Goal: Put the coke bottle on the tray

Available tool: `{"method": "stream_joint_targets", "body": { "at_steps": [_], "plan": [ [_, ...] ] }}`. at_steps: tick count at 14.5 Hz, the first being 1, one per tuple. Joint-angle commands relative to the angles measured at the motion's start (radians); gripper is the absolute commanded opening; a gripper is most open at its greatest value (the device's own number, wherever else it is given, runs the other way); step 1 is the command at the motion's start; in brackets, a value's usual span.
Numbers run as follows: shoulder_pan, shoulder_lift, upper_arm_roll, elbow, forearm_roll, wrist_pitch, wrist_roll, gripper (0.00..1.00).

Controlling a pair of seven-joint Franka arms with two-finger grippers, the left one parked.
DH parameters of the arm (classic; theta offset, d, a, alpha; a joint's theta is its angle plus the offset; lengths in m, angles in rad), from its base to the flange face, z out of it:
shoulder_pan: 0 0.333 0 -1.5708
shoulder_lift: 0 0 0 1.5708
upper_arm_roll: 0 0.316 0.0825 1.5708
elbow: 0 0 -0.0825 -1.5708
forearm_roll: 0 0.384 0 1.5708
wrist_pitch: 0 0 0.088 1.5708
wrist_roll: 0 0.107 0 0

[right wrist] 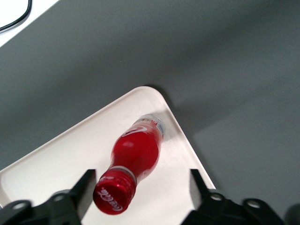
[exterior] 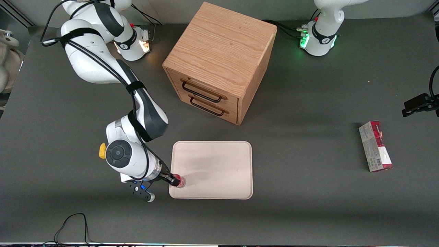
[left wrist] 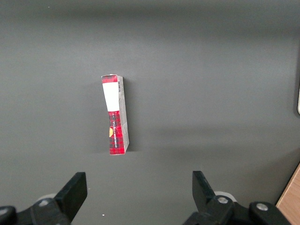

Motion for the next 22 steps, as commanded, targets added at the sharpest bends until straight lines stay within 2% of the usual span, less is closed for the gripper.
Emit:
{"method": "stream_joint_targets", "body": {
  "at_steps": [1,3,5,6,8,11,14,18,20,22],
  "plan": [
    [-0.006,-0.001,0.000,0.030,-0.031,-0.016,0.003,1.00],
    [-0.039,-0.040,0.001,0.016,-0.026,-0.056,-0.075,1.00],
    [-0.059,-0.099,0.004,0.001,-0.011,-0.184,-0.147,1.00],
    [-0.084,-0.136,0.006,-0.020,0.018,-0.238,-0.179,1.00],
    [-0.113,-0.260,0.001,-0.140,0.047,-0.303,-0.291,1.00],
    [-0.182,-0.490,0.000,-0.403,0.054,-0.309,-0.435,1.00],
    [-0.223,-0.690,-0.011,-0.611,0.087,-0.311,-0.593,1.00],
    [-0.220,-0.955,-0.068,-0.865,0.098,-0.291,-0.776,1.00],
    [-0.214,-1.057,-0.117,-0.922,0.135,-0.304,-0.918,1.00],
    [-0.184,-1.065,-0.177,-0.898,0.136,-0.350,-0.968,1.00]
  ]
}}
